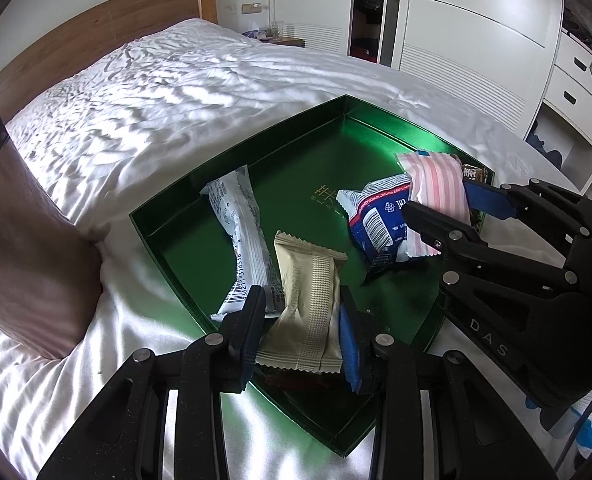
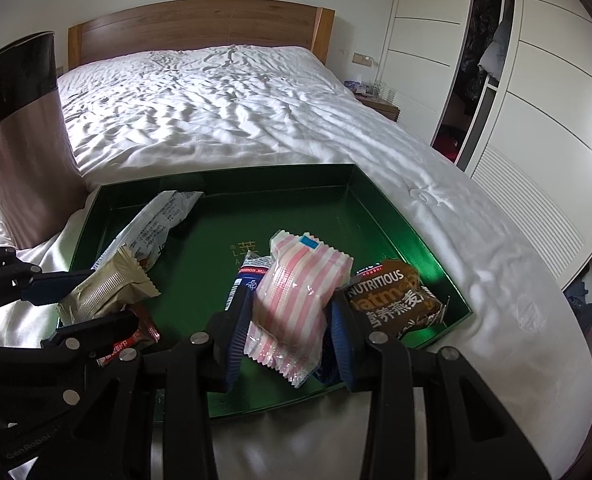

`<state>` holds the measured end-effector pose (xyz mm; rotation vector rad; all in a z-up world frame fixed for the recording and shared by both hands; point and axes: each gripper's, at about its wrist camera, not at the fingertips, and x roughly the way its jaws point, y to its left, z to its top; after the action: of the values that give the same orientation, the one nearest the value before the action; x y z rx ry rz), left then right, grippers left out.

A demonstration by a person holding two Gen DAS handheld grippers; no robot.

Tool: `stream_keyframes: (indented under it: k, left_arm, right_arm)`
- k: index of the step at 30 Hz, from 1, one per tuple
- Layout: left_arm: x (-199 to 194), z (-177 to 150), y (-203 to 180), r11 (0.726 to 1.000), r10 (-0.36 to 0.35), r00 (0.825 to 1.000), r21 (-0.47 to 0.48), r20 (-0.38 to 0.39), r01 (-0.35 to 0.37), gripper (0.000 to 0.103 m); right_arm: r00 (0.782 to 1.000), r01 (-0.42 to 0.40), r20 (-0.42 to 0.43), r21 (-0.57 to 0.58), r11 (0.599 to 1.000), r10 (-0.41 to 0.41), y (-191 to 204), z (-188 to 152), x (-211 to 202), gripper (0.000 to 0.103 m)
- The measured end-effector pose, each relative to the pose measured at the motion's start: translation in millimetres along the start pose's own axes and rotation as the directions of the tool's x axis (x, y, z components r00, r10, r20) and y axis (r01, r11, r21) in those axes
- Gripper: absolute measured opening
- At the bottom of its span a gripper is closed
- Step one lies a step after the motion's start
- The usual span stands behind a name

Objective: Organize snacks
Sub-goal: 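Lower the beige bar into the tray with the left tool while the right tool releases the pink packet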

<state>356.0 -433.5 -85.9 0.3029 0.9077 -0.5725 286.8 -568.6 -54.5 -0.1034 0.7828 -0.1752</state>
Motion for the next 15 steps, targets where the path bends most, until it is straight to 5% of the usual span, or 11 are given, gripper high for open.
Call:
stream_keyframes:
  k: [12,15]
  left_arm:
    - [0.1,0.9,2.5,1.0,0.017,1.0,-0.01,-0.007,-0.017,0.038]
    - [-1.6,0.5,4.3,1.0,0.023,1.0,-0.011,-0.003,-0.023,0.042]
  right_arm:
    - [1.0,0.01,0.003,0.019,1.0,-0.01,-4.1,0.0,-2.7,0.0]
    - [1.0,0.012,0.009,0.022,1.0,-0.012,-3.3,1.6,-5.9,0.01]
